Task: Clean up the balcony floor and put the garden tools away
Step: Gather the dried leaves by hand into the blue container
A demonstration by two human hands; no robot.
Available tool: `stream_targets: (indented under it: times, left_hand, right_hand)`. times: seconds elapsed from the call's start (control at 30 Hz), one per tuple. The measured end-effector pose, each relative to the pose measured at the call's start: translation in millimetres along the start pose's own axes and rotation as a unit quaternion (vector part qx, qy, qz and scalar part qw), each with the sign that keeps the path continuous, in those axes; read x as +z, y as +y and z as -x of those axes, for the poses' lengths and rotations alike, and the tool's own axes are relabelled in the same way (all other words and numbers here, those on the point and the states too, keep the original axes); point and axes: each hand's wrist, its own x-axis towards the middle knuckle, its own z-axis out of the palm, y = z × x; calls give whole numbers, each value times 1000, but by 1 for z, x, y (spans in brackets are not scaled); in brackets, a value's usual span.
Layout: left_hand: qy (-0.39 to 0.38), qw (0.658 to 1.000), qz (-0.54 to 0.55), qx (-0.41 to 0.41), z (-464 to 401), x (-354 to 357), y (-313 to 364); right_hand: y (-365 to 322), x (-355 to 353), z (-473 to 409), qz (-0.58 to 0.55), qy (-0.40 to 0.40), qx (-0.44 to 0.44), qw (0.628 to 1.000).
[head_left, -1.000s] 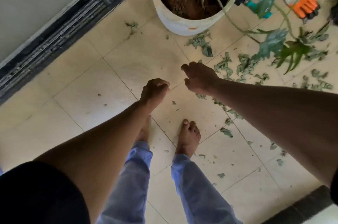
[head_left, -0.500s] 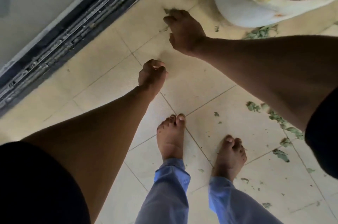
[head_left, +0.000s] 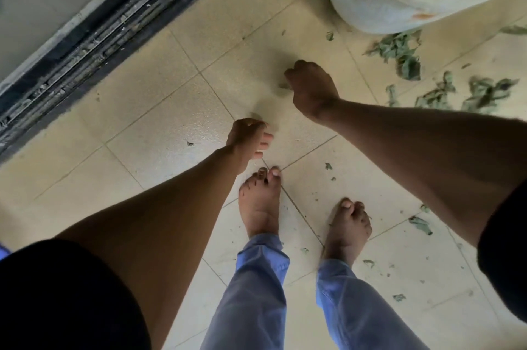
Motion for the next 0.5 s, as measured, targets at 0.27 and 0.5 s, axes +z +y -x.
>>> stream_targets:
  times: [0.27,0.5]
  left_hand:
    - [-50,986,142,-71,24,43,-5]
    - [-99,981,155,-69,45,99,-22]
  right_hand:
    - [-1,4,100,-442,33,286,850]
    - [-34,2,196,-486,91,223,840]
